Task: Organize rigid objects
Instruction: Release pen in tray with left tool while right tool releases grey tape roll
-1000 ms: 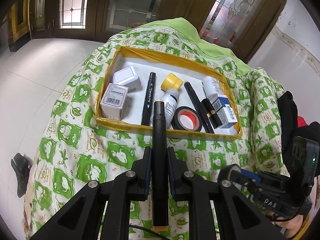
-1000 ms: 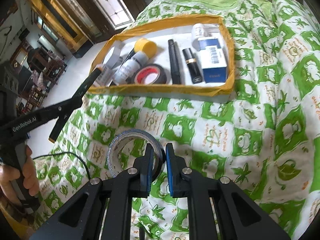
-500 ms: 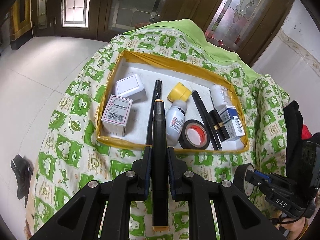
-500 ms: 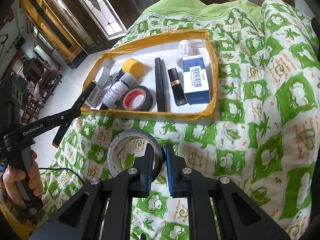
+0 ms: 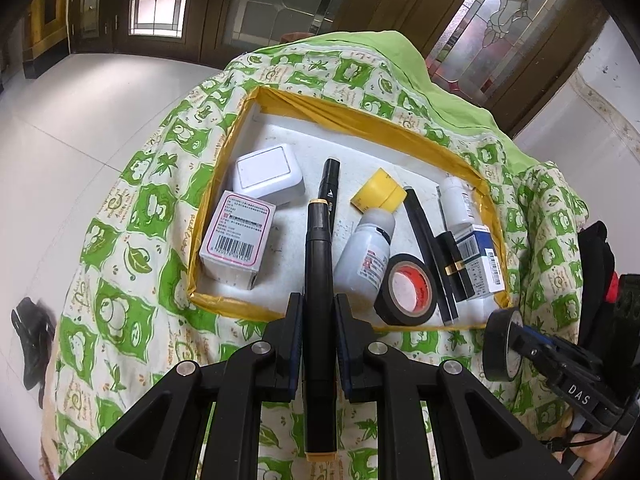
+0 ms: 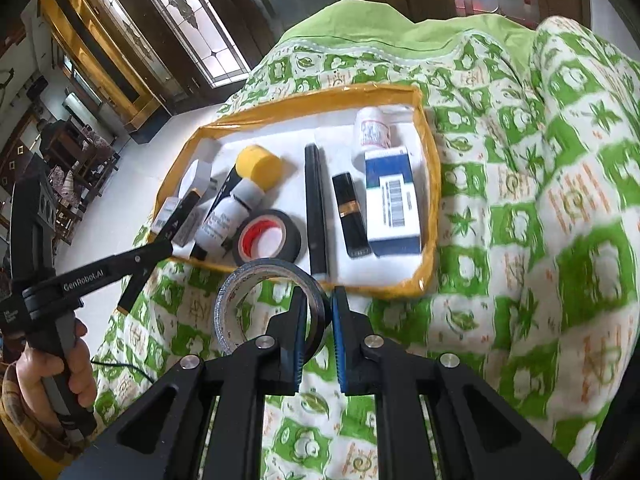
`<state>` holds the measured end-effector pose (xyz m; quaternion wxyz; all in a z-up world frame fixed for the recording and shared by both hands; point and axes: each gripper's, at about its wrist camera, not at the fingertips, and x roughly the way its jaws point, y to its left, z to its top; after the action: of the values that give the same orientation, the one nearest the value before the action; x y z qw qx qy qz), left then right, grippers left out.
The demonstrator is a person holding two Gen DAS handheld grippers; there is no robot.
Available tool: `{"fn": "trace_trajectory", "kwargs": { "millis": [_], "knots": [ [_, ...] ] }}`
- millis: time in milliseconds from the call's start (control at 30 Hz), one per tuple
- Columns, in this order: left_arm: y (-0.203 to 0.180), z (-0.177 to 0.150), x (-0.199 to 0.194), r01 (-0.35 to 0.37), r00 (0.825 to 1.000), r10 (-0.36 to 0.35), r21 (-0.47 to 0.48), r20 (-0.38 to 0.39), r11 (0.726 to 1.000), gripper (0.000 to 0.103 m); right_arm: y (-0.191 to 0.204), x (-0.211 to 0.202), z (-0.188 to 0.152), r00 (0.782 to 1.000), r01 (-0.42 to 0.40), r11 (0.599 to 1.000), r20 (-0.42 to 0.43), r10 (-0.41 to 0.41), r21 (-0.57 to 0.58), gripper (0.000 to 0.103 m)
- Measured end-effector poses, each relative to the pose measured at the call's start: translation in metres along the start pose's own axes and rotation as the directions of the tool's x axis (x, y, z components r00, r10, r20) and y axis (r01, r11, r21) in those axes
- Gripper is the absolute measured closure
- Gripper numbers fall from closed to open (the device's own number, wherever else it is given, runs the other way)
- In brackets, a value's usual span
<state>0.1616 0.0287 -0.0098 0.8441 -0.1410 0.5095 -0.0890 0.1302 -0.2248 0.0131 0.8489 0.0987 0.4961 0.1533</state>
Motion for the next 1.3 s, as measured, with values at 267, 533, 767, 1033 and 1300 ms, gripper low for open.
{"fn": "trace_trajectory", "kwargs": {
  "millis": [267, 533, 767, 1033, 1300],
  "knots": [
    [0.004, 0.013, 0.015, -0.008, 1.0, 0.008, -0.007, -0.02, 1.0, 0.089, -0.002, 0.02, 0.027, 0.999, -0.008, 1.0, -0.038, 0.009, 0.017, 0.091],
    [0.008, 0.024, 0.029, -0.017, 0.999, 0.017, -0.002, -0.03, 1.0, 0.089, 0.004, 0.052, 0.053, 0.995, 0.032, 0.999, -0.089, -0.034, -0.024, 0.091],
    [0.005, 0.034, 0.04, -0.03, 0.999, 0.03, 0.019, -0.025, 0.999, 0.089, 0.004, 0.078, 0.07, 0.991, 0.051, 0.998, -0.123, -0.053, -0.021, 0.091],
    [-0.001, 0.041, 0.045, -0.066, 0.998, 0.067, 0.063, -0.009, 0.996, 0.089, 0.011, 0.093, 0.077, 0.99, 0.064, 0.997, -0.125, -0.068, -0.041, 0.091],
    [-0.004, 0.042, 0.047, -0.093, 0.996, 0.093, 0.094, 0.005, 0.991, 0.089, 0.02, 0.104, 0.092, 0.992, 0.07, 0.996, -0.104, -0.075, -0.049, 0.091]
  ]
}}
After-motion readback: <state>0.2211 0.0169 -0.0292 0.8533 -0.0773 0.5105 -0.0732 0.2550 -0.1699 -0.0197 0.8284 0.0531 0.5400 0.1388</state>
